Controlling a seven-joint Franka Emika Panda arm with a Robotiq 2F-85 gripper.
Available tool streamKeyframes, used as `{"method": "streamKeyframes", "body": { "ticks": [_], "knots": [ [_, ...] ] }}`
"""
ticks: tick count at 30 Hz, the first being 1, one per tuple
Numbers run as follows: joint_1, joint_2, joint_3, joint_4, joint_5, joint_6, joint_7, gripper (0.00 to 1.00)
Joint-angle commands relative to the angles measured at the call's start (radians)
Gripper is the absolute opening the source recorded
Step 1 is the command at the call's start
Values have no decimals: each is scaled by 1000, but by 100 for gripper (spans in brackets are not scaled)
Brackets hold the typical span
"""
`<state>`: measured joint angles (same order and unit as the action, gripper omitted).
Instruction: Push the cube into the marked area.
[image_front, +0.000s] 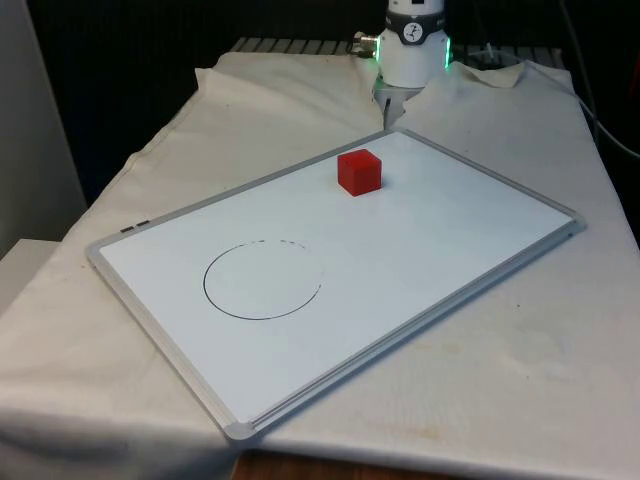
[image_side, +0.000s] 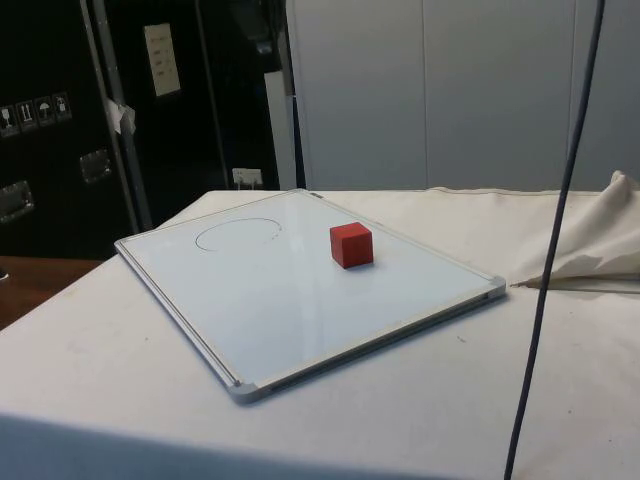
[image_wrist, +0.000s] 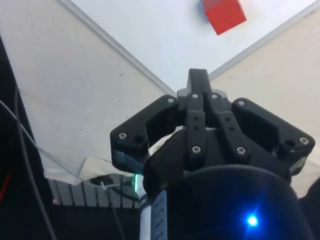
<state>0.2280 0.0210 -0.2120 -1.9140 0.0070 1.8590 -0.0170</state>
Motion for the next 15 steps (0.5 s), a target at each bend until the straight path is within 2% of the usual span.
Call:
{"method": "streamKeyframes", "body": {
  "ticks": [1,2,3,4,12,13,15],
  "knots": [
    [2,-31,1,-41,-12,32,9,0],
    [2,-37,2,-56,-13,44,9,0],
    [0,-12,0,-31,-1,28,0,0],
    [1,-49,3,-85,-14,65,9,0],
    [0,-109,6,-218,-13,172,7,0],
    [0,-96,4,-199,-5,148,0,0],
    [0,-124,6,-250,-12,196,7,0]
  ]
}}
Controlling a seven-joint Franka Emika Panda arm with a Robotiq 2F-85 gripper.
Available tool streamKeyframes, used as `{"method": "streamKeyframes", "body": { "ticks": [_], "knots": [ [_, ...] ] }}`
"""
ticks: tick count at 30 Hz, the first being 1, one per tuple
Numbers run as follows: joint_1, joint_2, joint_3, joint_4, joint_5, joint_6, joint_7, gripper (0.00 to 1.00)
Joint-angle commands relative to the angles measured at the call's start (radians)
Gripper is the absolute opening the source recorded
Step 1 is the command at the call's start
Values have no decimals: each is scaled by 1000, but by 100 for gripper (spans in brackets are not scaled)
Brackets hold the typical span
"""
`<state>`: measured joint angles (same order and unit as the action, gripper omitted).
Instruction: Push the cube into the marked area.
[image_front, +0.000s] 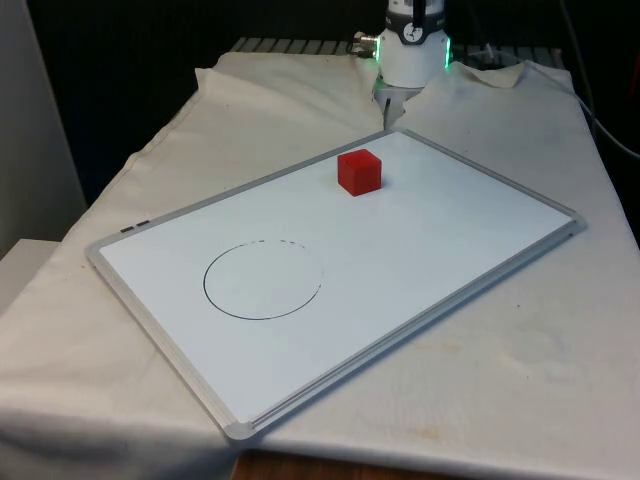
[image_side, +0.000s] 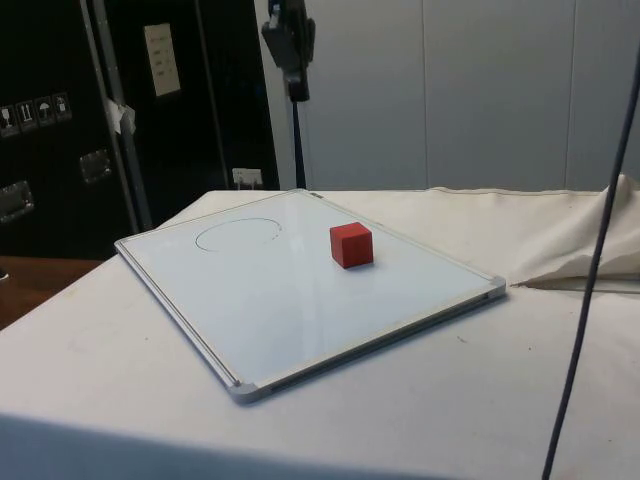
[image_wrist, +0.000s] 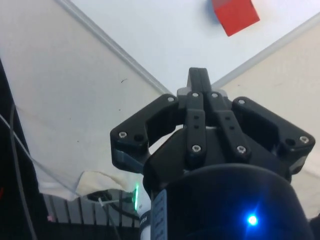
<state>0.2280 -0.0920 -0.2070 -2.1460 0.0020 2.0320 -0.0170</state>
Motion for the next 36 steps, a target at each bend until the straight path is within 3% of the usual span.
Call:
{"method": "streamKeyframes", "body": {
  "ticks": [1,5,6,10,14,15,17,32,33,36],
  "knots": [
    [0,-18,1,-32,-6,34,6,0],
    [-1,-53,2,-110,-7,93,5,0],
    [0,-42,0,-94,0,72,0,0],
    [-2,-86,1,-188,-6,150,1,0],
    [-4,-105,-2,-244,-5,194,-6,0],
    [-1,-100,-1,-234,0,177,-6,0],
    [-5,-111,-5,-269,-3,216,-14,0],
    [-9,-108,-57,-430,25,373,-105,0],
    [-10,-107,-52,-418,14,354,-91,0],
    [-9,-101,-73,-464,33,408,-131,0]
  ]
}}
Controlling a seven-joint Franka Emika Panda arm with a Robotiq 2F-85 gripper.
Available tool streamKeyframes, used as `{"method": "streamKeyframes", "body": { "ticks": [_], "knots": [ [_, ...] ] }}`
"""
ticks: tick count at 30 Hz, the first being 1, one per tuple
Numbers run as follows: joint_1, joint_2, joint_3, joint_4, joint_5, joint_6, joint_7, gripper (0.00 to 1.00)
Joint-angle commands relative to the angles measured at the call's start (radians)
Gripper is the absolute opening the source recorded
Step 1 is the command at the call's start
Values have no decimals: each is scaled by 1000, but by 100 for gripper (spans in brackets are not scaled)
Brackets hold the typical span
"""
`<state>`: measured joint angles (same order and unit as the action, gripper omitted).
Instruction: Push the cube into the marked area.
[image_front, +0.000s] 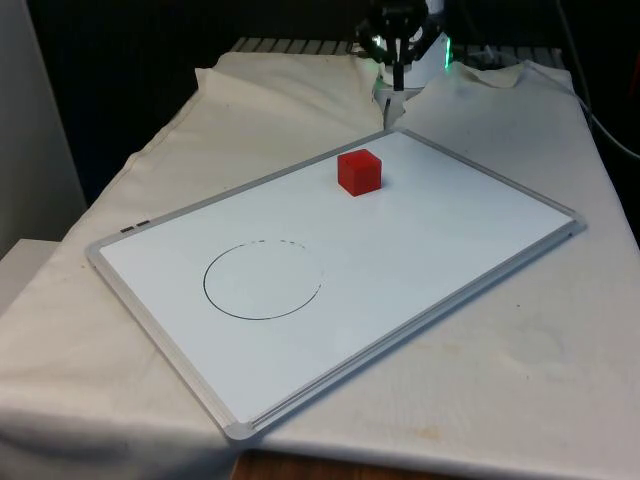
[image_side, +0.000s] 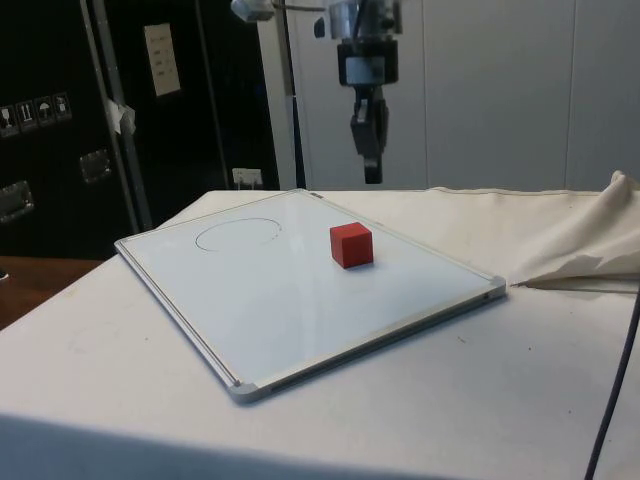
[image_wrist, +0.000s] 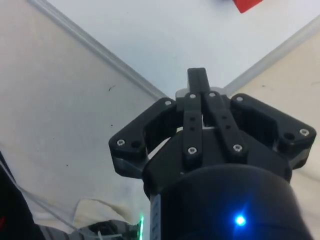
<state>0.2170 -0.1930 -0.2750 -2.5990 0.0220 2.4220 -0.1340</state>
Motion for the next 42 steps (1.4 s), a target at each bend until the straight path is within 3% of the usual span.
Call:
{"method": "streamKeyframes", "body": {
  "ticks": [1,4,5,6,14,22,24,25,31,32,33,34,40,41,42],
  "knots": [
    [2,2,-8,-18,15,25,-21,0],
    [2,17,-20,-33,26,51,-45,0],
    [-1,11,-16,-30,12,36,-31,0],
    [2,30,-27,-36,32,67,-59,0],
    [-3,118,-48,-30,74,138,-123,0],
    [-6,212,-64,-19,161,201,-220,0],
    [-6,216,-66,-17,142,196,-206,0],
    [-8,231,-65,-18,178,213,-238,0],
    [-9,308,-59,3,245,243,-294,0],
    [-10,319,-56,11,256,244,-301,0],
    [-7,318,-67,6,223,242,-280,0],
    [-10,329,-54,19,266,244,-307,0],
    [-12,372,-42,73,330,236,-341,0],
    [-7,381,-51,71,307,242,-326,0],
    [-13,375,-40,79,339,234,-346,0]
  ]
}}
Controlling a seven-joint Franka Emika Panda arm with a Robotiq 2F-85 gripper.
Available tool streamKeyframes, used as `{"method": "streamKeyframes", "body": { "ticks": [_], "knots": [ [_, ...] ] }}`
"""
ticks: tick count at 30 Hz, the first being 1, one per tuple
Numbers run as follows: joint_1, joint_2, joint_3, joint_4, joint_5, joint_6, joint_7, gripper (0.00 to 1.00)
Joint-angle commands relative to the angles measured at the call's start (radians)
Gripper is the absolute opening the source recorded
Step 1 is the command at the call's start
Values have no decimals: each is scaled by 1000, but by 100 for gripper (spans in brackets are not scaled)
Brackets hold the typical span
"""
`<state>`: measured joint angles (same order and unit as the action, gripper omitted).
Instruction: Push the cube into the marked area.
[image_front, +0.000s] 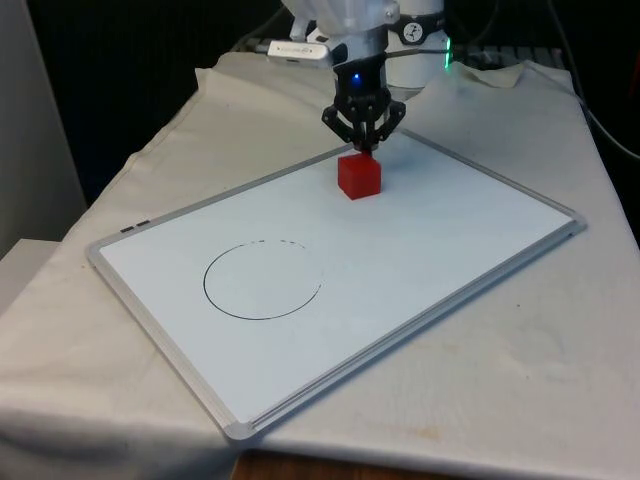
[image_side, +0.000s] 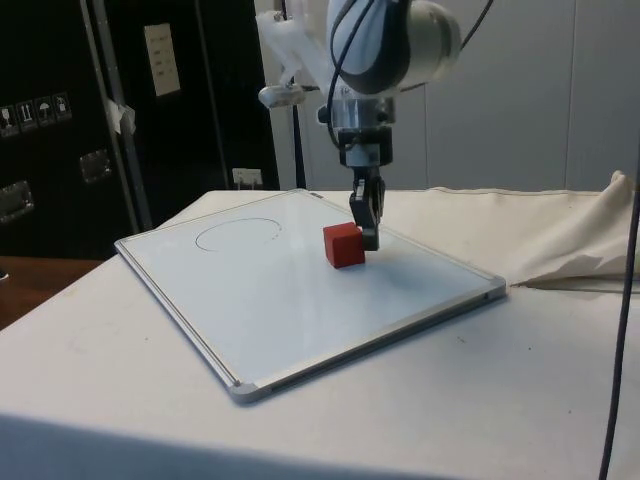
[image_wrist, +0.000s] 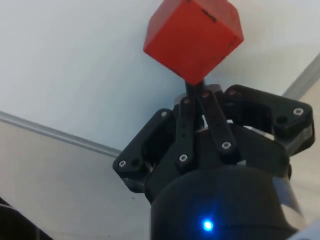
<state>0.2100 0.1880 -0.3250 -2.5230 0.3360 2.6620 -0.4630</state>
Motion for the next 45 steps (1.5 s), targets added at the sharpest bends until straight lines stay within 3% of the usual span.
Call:
{"method": "streamKeyframes", "body": {
  "ticks": [1,8,9,10,17,18,19,23,27,28,29,34,35,36,45],
  "knots": [
    [-7,-3,12,9,33,-8,-21,0],
    [-8,43,20,68,106,-20,-56,0],
    [0,48,8,64,83,-13,-41,0],
    [-8,50,22,77,114,-22,-60,0],
    [-9,96,27,146,181,-44,-91,0],
    [0,93,14,133,154,-36,-75,0],
    [-9,101,28,155,187,-48,-93,0],
    [-11,136,27,199,219,-62,-108,0],
    [-10,168,18,225,234,-67,-112,0],
    [-3,169,13,222,222,-63,-101,0],
    [-10,173,16,228,234,-68,-110,0],
    [-13,192,8,251,230,-77,-100,0],
    [-8,181,5,240,225,-72,-100,0],
    [-13,201,5,266,228,-83,-96,0],
    [-16,243,-2,355,225,-120,-83,0]
  ]
}}
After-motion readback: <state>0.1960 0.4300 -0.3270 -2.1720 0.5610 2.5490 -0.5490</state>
